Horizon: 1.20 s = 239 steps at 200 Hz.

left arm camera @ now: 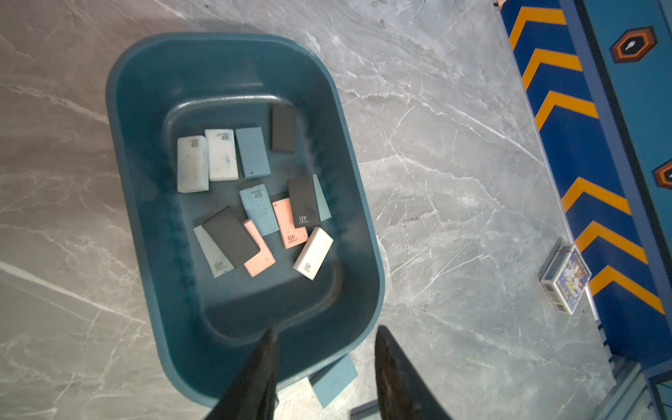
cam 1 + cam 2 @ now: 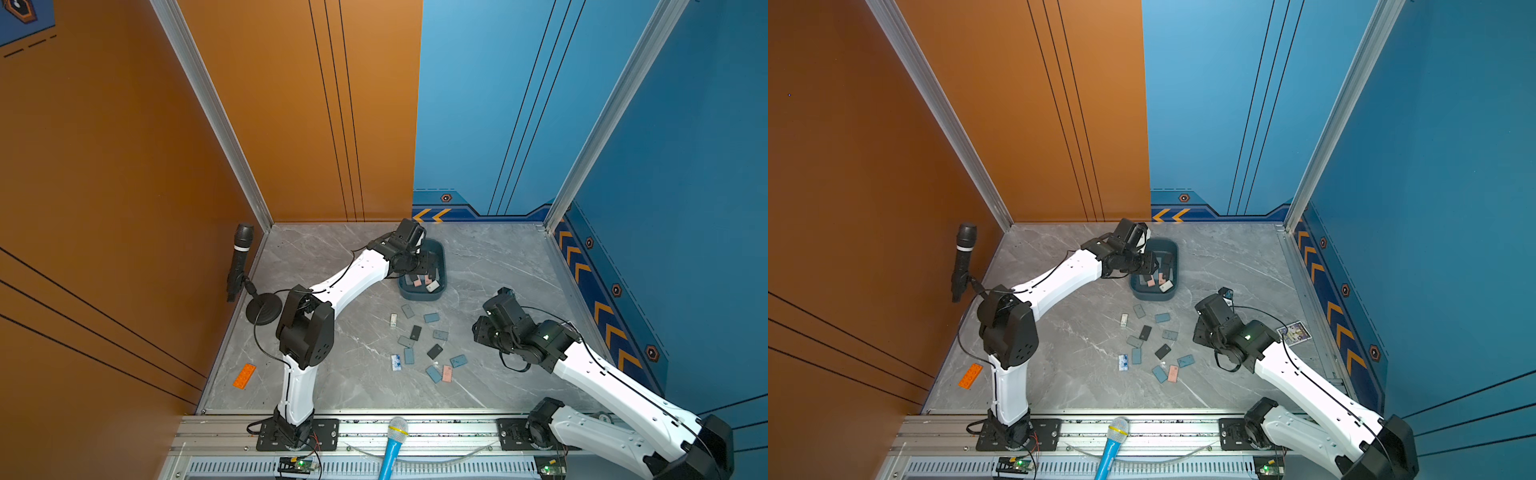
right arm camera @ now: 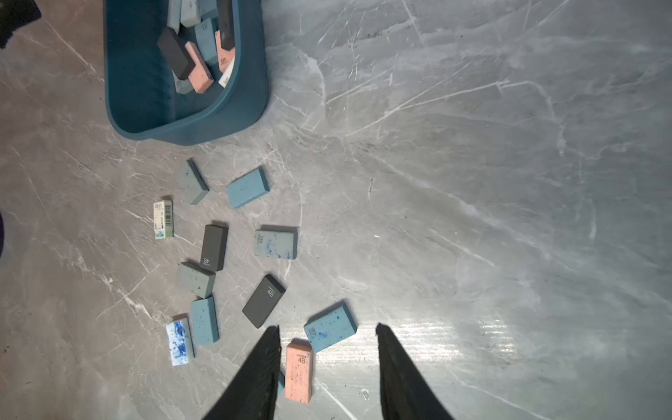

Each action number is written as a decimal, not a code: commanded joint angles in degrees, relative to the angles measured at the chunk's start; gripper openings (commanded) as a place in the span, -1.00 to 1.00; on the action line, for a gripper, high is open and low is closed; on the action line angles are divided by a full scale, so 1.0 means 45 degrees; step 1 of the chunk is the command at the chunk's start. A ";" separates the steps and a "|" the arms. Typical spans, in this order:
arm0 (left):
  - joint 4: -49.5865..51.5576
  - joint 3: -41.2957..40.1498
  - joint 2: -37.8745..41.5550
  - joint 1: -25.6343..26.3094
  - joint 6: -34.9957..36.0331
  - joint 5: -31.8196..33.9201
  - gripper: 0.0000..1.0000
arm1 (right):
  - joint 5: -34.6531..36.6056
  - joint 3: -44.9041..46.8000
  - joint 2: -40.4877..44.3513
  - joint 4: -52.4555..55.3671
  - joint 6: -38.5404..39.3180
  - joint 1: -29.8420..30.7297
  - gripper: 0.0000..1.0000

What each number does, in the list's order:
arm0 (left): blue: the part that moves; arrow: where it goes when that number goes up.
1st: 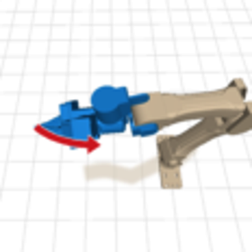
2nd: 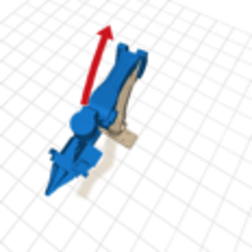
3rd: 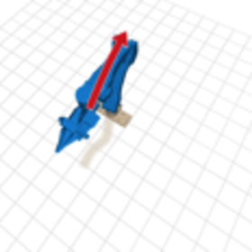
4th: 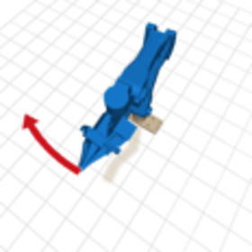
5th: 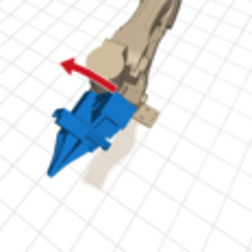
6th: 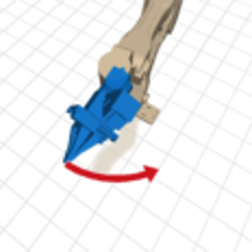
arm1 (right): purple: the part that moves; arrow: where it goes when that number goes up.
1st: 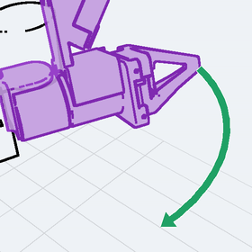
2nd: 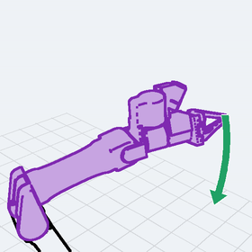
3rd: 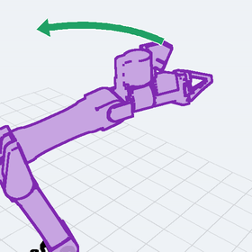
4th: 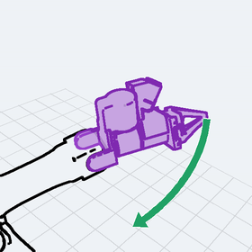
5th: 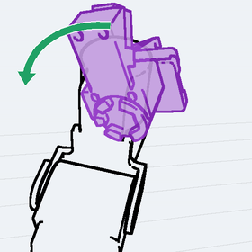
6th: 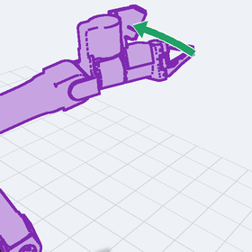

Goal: Put the eraser in the storage box
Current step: Adjust the eraser at the center of the board.

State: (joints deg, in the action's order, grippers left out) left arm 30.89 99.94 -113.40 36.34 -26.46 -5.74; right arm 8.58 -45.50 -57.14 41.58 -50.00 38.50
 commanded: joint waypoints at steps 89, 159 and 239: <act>0.0424 -0.3511 0.3656 0.0245 0.0917 0.2267 -0.11 | 0.1443 0.0052 -0.2065 0.0173 -0.1761 0.2777 -0.01; 0.0518 -0.6023 0.5796 0.0157 0.0570 0.3107 -0.09 | 0.1646 0.0032 -0.3116 0.0246 -0.2168 0.3651 0.17; 0.0770 -0.7191 0.6777 0.0142 0.0182 0.3320 -0.08 | 0.2054 0.0222 -0.4149 -0.0261 -0.2113 0.3576 0.41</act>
State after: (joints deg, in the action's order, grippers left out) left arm 32.77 68.93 -84.84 37.19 -24.93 7.49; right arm 15.40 -45.34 -74.28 41.34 -59.64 55.37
